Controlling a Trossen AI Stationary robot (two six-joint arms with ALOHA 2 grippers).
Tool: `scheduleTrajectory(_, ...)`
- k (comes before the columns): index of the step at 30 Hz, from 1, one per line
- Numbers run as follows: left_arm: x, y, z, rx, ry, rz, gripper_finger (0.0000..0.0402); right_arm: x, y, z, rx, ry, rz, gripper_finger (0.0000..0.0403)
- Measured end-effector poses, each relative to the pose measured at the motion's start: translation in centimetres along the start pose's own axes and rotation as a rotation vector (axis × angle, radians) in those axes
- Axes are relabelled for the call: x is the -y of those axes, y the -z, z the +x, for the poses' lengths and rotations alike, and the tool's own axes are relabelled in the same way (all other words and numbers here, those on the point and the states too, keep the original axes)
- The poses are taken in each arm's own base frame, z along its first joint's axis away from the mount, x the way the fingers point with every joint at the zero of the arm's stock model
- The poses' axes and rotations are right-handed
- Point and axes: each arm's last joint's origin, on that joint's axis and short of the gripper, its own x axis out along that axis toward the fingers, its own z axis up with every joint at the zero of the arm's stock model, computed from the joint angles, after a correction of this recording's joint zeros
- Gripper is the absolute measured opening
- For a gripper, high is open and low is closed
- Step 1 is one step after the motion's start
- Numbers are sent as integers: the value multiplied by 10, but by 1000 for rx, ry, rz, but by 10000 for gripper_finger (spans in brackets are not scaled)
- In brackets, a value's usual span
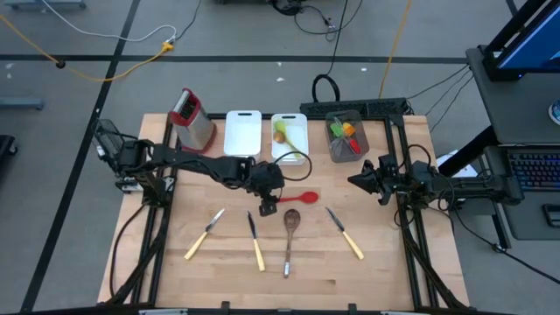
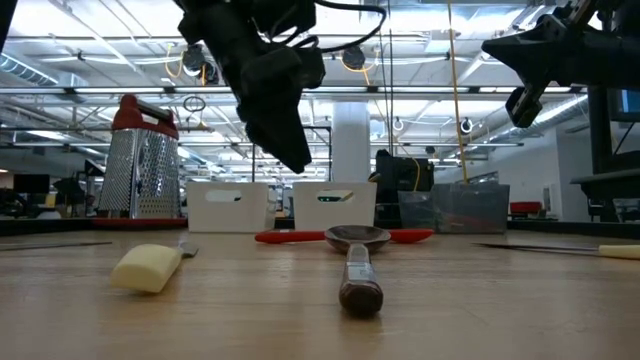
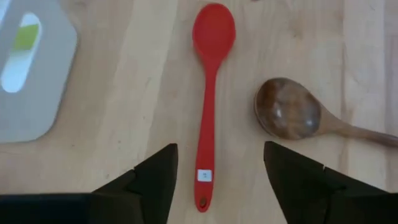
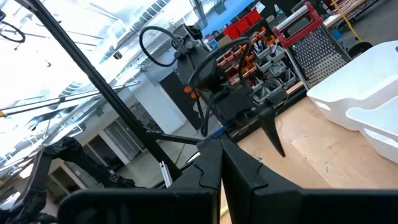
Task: Pick & Place Kitchen Items
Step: Put the red serving spoon into the right white bin
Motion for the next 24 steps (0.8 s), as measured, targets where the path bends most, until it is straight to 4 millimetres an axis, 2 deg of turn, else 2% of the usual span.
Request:
scheduleTrajectory(5, -2, 0, 8, 11, -6, -22, 247, 0, 0, 0, 0, 0, 0, 0)
scheduleTrajectory(11, -3, 10, 35, -75, -5, -26, 242, 0, 0, 0, 0, 0, 0, 0)
scheduleTrajectory(20, -5, 17, 54, -124, 8, -69, 241, 0, 0, 0, -1, 0, 29, 0)
scheduleTrajectory(24, -5, 24, 69, -161, -6, -61, 241, 0, 0, 0, -1, 0, 28, 0)
